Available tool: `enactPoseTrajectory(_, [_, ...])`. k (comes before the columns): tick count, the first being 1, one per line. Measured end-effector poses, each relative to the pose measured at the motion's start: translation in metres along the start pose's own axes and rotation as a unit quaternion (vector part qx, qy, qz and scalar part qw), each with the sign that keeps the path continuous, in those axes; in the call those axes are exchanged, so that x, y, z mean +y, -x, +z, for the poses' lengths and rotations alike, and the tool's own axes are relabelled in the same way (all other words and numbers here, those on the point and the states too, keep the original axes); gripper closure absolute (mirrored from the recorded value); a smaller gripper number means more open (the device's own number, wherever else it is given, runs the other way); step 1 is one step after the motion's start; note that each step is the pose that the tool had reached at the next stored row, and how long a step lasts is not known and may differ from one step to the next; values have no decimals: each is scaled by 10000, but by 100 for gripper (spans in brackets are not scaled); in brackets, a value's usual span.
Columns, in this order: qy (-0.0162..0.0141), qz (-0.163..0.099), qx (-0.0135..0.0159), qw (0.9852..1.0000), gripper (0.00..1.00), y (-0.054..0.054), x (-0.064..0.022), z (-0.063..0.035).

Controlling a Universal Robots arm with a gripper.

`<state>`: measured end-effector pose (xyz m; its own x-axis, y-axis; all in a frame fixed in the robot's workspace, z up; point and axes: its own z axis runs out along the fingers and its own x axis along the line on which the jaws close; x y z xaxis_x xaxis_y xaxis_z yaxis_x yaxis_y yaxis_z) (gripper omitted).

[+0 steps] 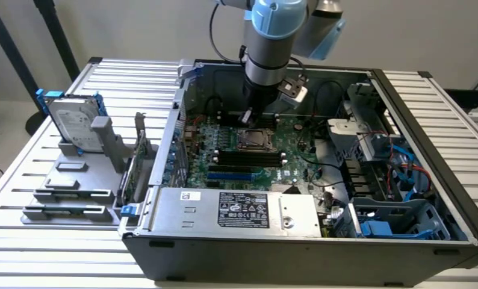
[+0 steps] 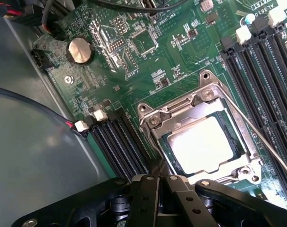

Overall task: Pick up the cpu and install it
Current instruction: 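Install the first cpu locking lever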

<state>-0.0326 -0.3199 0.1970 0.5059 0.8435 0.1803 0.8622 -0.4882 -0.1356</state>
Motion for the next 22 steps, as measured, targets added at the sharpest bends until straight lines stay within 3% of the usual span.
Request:
enactPoseTrajectory(12, [-8, -46, -6, 10000, 89, -67, 150, -1])
enactPoseTrajectory(16, [-9, -45, -4, 10000, 89, -71, 159, 2])
enactPoseTrajectory(22, [-27, -47, 27, 10000, 89, -71, 160, 5])
